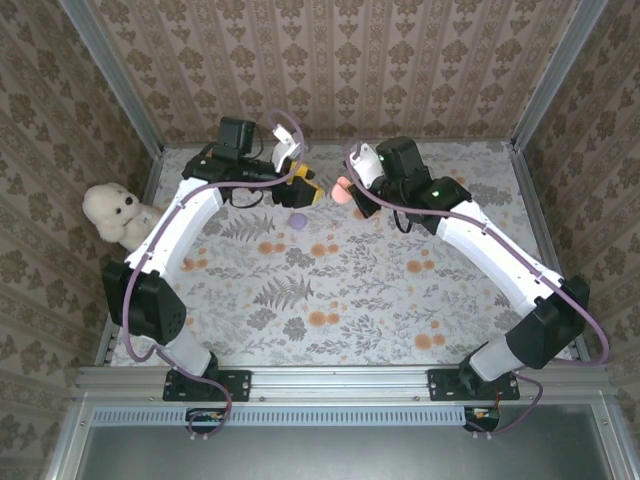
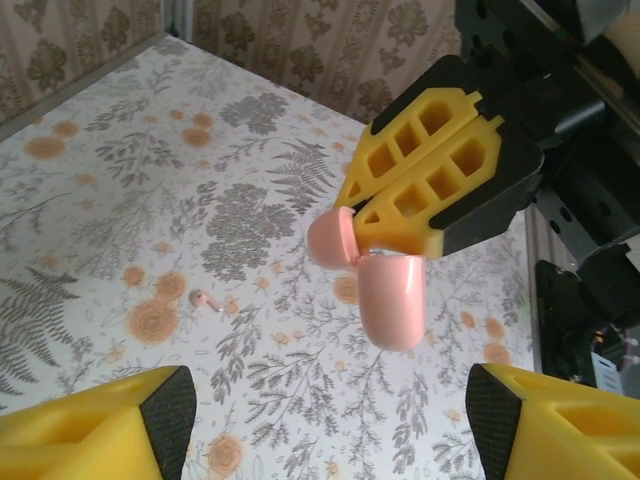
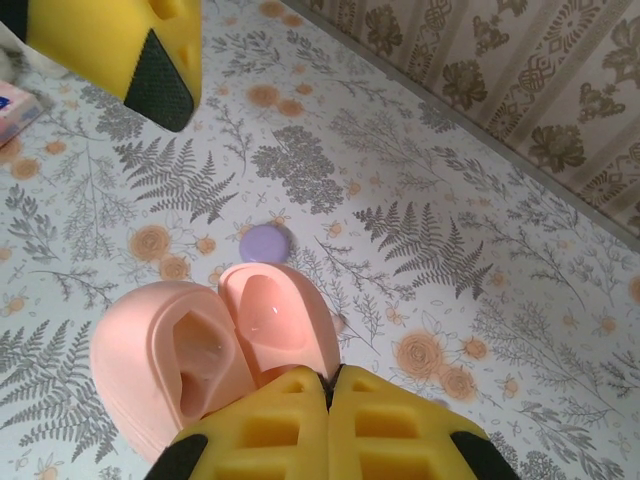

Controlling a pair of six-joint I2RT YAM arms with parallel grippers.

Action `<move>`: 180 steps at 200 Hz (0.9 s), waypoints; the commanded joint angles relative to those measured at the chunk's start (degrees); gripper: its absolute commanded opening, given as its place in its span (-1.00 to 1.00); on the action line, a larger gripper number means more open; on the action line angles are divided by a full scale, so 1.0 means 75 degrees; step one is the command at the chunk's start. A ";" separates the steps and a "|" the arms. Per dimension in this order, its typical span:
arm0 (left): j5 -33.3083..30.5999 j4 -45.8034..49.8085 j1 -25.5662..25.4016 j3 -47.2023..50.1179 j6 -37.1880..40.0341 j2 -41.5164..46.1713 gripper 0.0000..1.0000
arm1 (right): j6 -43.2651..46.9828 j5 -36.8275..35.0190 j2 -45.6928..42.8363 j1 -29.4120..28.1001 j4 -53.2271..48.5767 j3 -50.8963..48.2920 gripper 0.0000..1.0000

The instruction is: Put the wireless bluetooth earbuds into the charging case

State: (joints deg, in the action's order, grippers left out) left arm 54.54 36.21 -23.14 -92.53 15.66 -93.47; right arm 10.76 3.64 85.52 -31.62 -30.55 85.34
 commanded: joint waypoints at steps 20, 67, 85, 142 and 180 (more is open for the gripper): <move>0.0554 0.0786 -0.0317 -0.0475 0.0541 -0.0273 0.44 | -0.0032 0.0194 -0.0328 -0.0178 -0.0250 -0.0125 -1.00; 0.0626 0.1283 -0.0561 -0.0809 0.0838 -0.0549 0.29 | 0.0067 0.0151 -0.0225 -0.0384 -0.0413 0.0046 -1.00; 0.0635 0.1570 -0.0595 -0.0959 0.1007 -0.0660 0.22 | 0.0147 0.0093 -0.0165 -0.0437 -0.0480 0.0138 -1.00; 0.0749 0.1905 -0.0642 -0.1023 0.1187 -0.0859 0.10 | 0.0307 -0.0028 0.0022 -0.0530 -0.0612 0.0352 -1.00; 0.0778 0.1971 -0.0662 -0.1053 0.1228 -0.0908 -0.03 | 0.0339 -0.0057 0.0060 -0.0554 -0.0631 0.0373 -1.00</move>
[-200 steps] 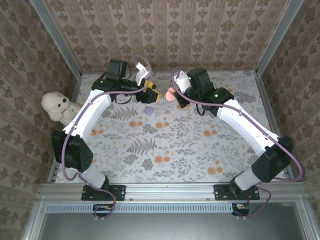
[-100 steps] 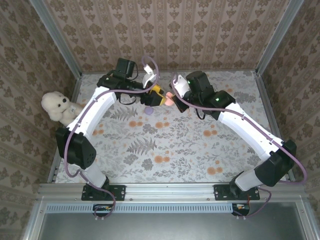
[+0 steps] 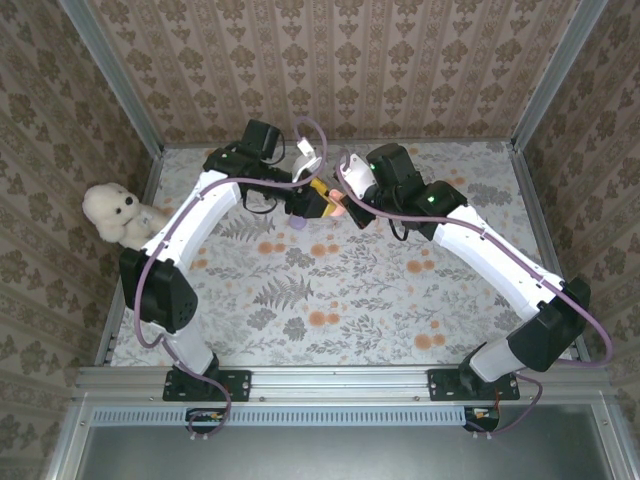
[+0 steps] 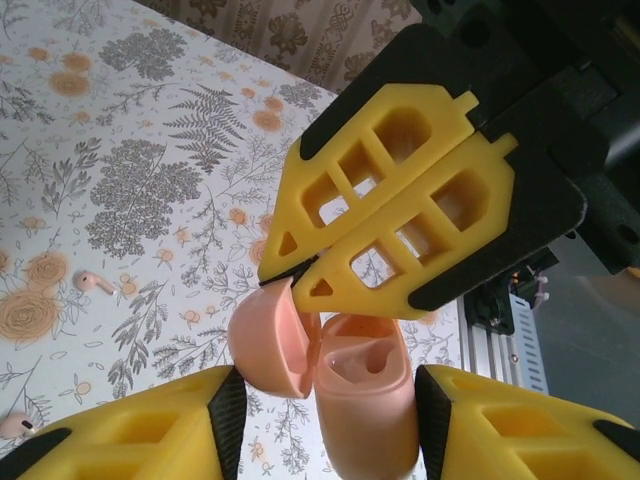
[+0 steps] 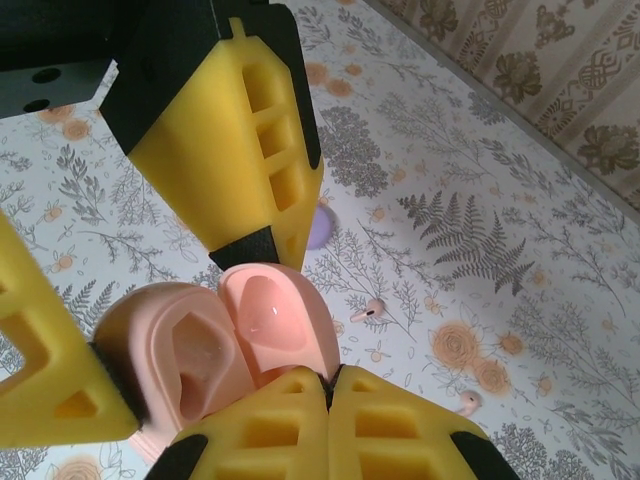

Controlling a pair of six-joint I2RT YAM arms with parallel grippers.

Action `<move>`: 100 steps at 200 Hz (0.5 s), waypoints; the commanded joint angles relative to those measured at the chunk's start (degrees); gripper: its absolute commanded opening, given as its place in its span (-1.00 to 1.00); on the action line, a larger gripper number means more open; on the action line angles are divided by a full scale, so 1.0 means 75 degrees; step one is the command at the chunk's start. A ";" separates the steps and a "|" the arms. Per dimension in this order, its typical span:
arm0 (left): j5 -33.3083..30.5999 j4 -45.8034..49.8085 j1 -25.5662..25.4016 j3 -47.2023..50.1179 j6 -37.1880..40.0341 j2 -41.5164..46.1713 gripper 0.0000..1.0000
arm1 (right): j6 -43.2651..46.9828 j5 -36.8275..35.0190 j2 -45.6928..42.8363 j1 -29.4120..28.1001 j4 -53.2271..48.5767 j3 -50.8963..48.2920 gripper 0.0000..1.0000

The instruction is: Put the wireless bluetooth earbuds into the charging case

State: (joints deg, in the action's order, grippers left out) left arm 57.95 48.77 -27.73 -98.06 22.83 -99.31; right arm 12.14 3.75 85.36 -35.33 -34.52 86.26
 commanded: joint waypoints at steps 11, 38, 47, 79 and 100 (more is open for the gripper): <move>0.0338 0.0294 -0.0053 -0.0319 0.0272 -0.0143 -0.06 | 0.0170 -0.0077 0.0087 -0.0070 -0.0103 0.0244 -1.00; 0.0347 0.0304 -0.0077 -0.0318 0.0258 -0.0167 -0.09 | 0.0174 -0.0090 0.0081 -0.0094 -0.0114 0.0253 -1.00; 0.0330 0.0305 -0.0088 -0.0329 0.0249 -0.0176 -0.10 | 0.0182 -0.0101 0.0099 -0.0094 -0.0108 0.0250 -1.00; 0.0356 0.0284 -0.0144 -0.0353 0.0238 -0.0200 -0.14 | 0.0163 -0.0113 0.0112 -0.0135 -0.0108 0.0266 -1.00; 0.0371 0.0289 -0.0176 -0.0377 0.0231 -0.0206 -0.21 | 0.0164 -0.0125 0.0134 -0.0152 -0.0126 0.0267 -1.00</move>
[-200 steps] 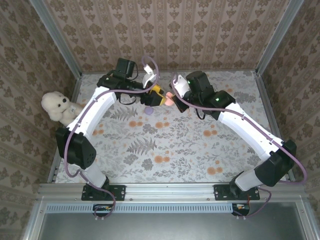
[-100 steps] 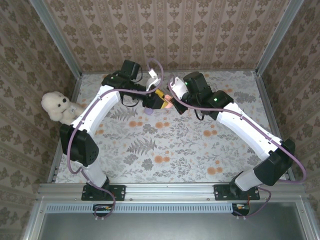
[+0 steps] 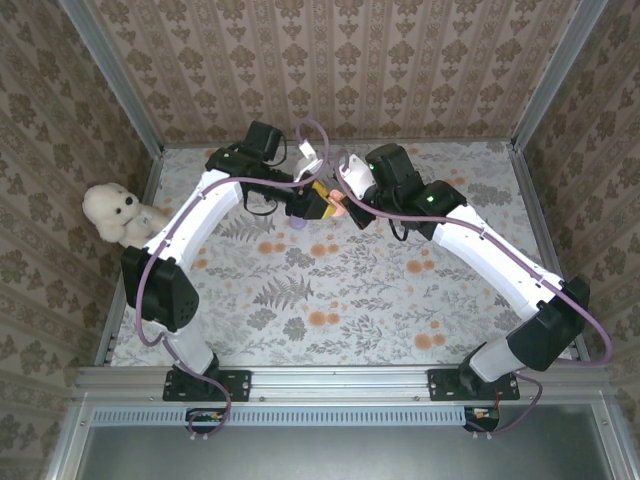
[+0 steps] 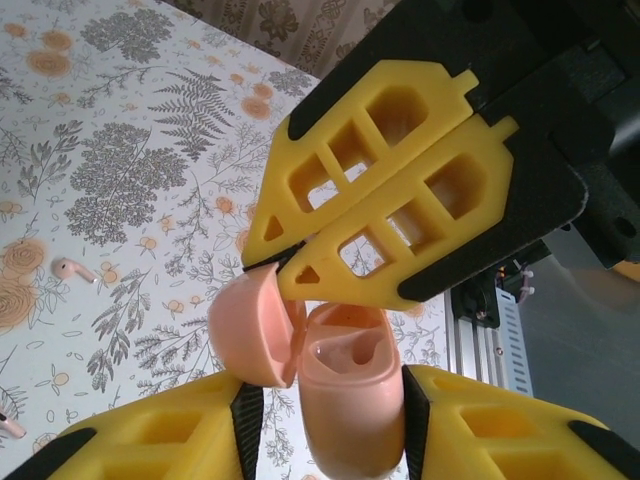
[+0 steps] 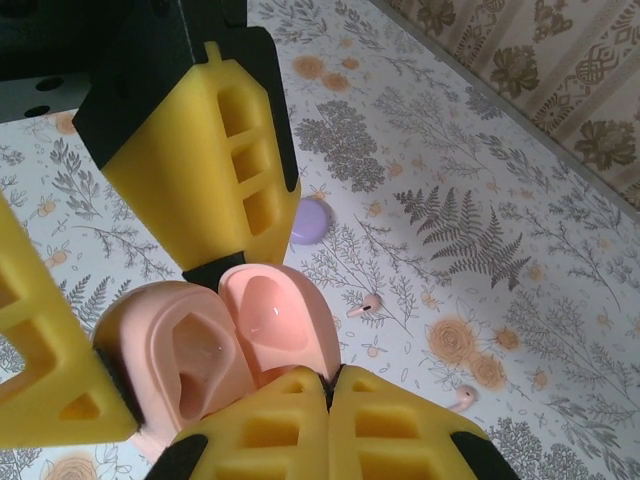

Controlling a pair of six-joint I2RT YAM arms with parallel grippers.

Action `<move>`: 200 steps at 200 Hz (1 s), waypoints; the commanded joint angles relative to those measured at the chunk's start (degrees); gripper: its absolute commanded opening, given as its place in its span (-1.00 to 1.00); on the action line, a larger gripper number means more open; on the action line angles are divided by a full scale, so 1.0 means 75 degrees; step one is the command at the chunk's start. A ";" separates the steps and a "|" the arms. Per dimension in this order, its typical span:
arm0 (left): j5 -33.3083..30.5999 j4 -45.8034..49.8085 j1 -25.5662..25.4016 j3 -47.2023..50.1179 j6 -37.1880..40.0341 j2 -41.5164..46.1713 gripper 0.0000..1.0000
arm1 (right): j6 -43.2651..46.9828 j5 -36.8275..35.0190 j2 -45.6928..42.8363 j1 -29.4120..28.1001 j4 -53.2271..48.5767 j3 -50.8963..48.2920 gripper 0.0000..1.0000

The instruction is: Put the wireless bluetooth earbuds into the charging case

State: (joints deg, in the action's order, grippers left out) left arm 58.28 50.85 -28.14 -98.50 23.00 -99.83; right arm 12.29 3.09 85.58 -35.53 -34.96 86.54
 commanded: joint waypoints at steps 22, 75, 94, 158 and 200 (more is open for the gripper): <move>0.0362 0.0005 -0.0138 -0.0320 0.0202 -0.0120 -0.29 | 0.0145 -0.0051 0.0102 -0.0138 -0.0062 0.0220 -1.00; 0.0456 -0.0534 -0.0139 -0.0065 -0.0114 0.0013 -0.52 | 0.0128 -0.0082 0.0080 -0.0150 -0.0050 0.0196 -1.00; 0.0444 -0.0921 -0.0139 0.0132 -0.0324 0.0131 -0.62 | 0.0107 -0.0107 0.0076 -0.0150 -0.0061 0.0195 -1.00; 0.0259 -0.2323 -0.0025 0.0948 -0.1125 0.0509 -1.00 | -0.0033 -0.0410 -0.0103 -0.0094 -0.0011 0.0131 -0.41; -0.0142 -0.3339 0.0213 0.1607 -0.1926 0.0889 -1.00 | -0.0544 0.0055 -0.1062 0.0494 0.0202 -0.0436 -0.01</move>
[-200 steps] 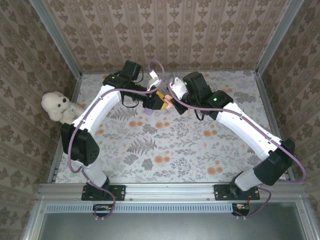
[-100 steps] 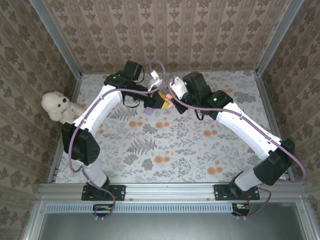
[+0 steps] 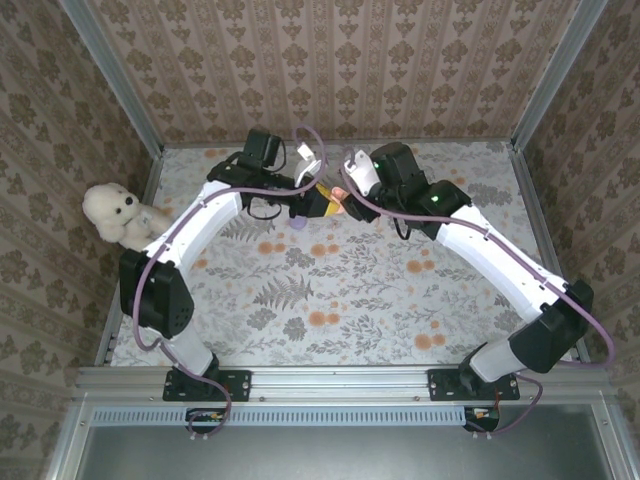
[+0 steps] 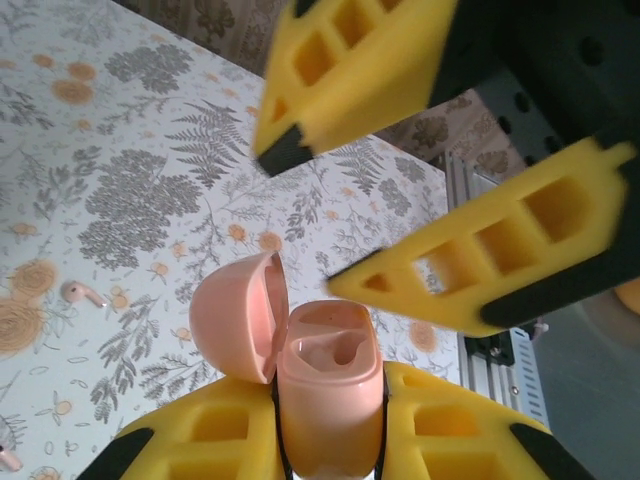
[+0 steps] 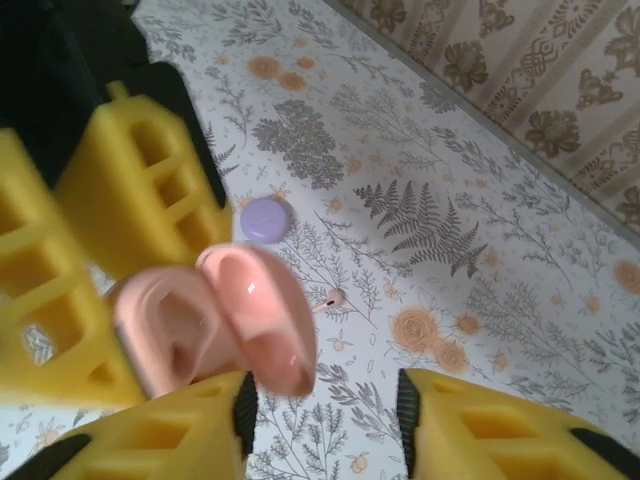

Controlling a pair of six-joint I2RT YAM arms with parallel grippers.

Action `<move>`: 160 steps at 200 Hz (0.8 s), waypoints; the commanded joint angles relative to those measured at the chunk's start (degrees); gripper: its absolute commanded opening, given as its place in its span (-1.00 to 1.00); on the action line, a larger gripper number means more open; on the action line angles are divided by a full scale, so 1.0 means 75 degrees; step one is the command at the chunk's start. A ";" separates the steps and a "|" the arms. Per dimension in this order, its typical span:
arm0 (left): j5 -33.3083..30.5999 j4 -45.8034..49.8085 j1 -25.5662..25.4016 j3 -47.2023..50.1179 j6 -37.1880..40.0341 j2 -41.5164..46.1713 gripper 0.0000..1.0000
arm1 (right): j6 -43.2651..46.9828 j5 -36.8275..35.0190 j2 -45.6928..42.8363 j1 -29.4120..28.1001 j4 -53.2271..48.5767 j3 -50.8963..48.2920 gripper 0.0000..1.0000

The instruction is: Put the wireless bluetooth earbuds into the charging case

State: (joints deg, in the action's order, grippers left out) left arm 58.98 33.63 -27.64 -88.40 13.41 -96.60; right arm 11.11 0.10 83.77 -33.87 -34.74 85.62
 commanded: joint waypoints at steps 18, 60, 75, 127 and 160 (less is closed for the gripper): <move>-0.0901 -0.1283 0.0150 0.0404 -0.1012 0.0628 -1.00 | -0.0714 0.0665 -0.1206 0.0563 0.0416 -0.0728 0.10; -0.2189 -0.1445 -0.0068 0.0642 -0.1348 0.0976 -1.00 | -0.1381 0.0873 -0.1622 0.0928 0.0817 -0.1345 0.15; -0.2570 -0.1643 -0.0185 0.0907 -0.1296 0.1159 -1.00 | -0.1552 0.0855 -0.1639 0.0982 0.0846 -0.1450 0.16; -0.3588 -0.2451 -0.0265 0.1714 -0.0927 0.1820 -1.00 | -0.2460 0.0601 -0.1471 0.1035 0.1143 -0.1736 0.17; -0.3797 -0.2891 -0.0242 0.1909 -0.0915 0.1933 -1.00 | -0.3408 0.0297 -0.1132 0.1035 0.1184 -0.1785 0.19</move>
State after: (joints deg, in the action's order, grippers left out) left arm 33.23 16.99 -29.56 -75.05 5.61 -84.05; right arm -7.20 4.69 73.28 -26.39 -27.31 72.75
